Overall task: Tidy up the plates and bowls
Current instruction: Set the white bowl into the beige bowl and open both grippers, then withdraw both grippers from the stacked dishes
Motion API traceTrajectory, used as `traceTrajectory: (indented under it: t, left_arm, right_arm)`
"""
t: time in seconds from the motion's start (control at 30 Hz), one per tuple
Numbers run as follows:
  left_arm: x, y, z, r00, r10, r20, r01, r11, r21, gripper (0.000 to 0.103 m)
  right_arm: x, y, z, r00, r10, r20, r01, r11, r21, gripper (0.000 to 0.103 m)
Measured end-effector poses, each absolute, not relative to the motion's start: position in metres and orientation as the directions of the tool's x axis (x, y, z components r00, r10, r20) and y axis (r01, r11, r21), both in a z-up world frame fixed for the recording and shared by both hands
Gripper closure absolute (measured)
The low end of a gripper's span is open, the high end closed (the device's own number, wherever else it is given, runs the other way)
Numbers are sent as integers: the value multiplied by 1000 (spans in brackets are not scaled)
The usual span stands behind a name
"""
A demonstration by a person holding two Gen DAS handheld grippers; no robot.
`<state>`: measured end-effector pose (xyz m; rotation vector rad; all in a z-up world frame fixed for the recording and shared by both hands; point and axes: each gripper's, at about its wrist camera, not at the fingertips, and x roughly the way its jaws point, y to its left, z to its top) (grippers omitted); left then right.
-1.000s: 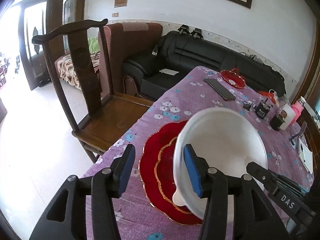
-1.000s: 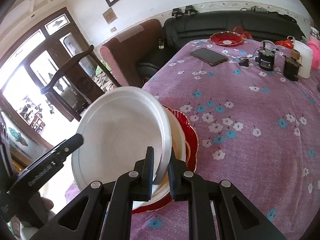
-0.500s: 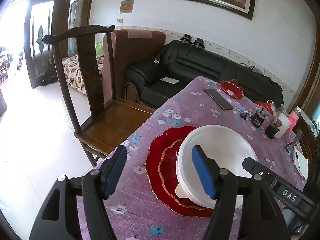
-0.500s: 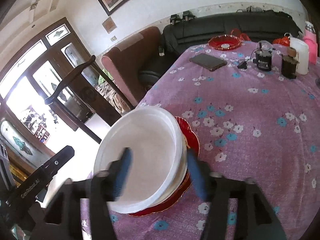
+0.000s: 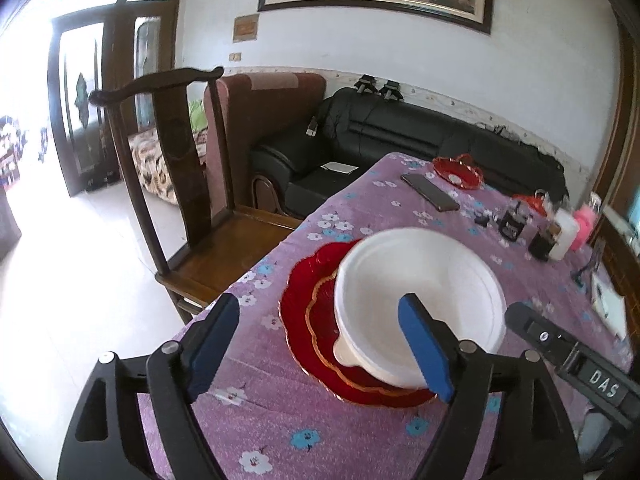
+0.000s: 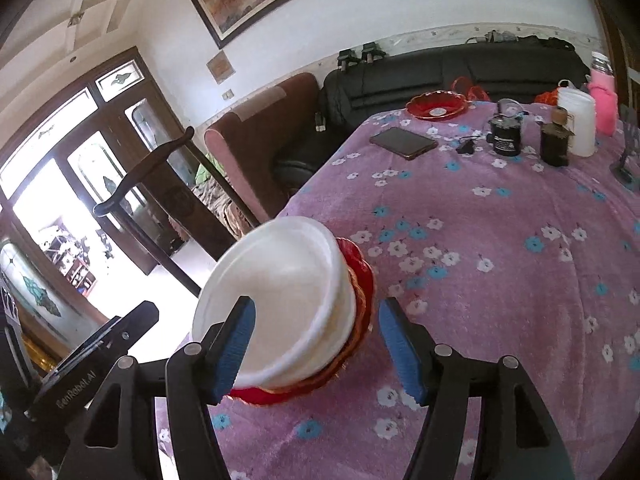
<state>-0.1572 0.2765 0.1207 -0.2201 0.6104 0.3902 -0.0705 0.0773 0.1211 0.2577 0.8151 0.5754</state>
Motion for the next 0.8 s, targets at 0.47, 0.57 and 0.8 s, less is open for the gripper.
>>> traceTrajectory:
  t: [0.47,0.57,0.8]
  left_arm:
    - [-172,222,108,745,346,-571,-364,927,88,7]
    - [-174,215,105,744,325,-584,-345,935,81,7]
    - [-179,189,102,750,272,-602,-283,956,79,7]
  right_arm:
    - [-125,36,122,647,517,-561,-341,854,393,26]
    - [-133,32,120,658,503,-560,-336,862,379,25]
    - [-145,15,117,669,499,-551,-316,862,397,24]
